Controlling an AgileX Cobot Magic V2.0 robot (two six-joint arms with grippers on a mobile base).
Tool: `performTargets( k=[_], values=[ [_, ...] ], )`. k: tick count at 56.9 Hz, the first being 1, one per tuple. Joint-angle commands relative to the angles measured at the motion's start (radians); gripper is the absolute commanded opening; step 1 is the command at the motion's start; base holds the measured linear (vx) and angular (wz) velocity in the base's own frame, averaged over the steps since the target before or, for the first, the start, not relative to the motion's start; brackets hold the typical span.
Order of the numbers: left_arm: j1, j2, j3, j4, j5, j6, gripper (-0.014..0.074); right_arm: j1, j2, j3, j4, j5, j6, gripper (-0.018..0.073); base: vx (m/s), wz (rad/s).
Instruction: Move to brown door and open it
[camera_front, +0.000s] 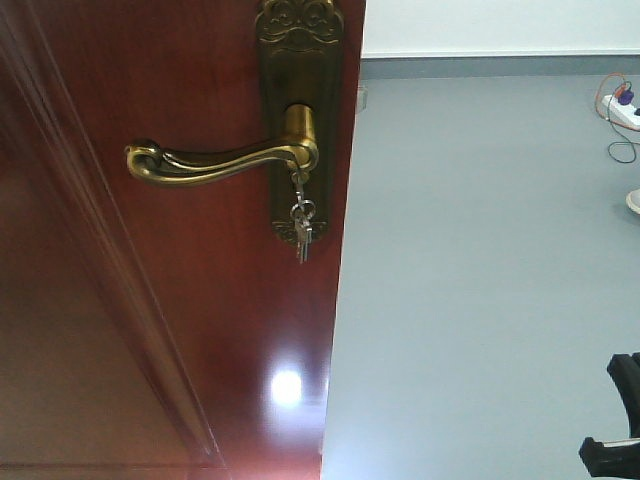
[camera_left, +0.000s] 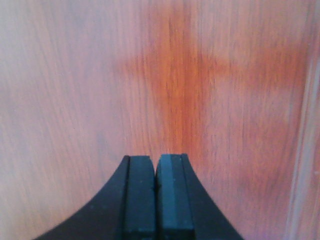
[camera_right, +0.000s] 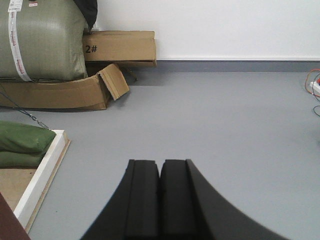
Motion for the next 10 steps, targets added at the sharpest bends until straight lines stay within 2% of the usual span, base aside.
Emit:
performTargets(
  k=[1, 10],
  values=[
    [0.001, -0.015, -0.017, -0.009, -0.077, -0.010, -0.0006, 0.001, -0.006, 0.004, -0.003, -0.080, -0.008, 0.0000, 0.00, 0.00],
    [0.001, -0.014, -0.017, -0.010, -0.077, -0.010, -0.0006, 0.001, -0.006, 0.004, -0.003, -0.080, -0.008, 0.0000, 0.00, 0.00]
  ],
)
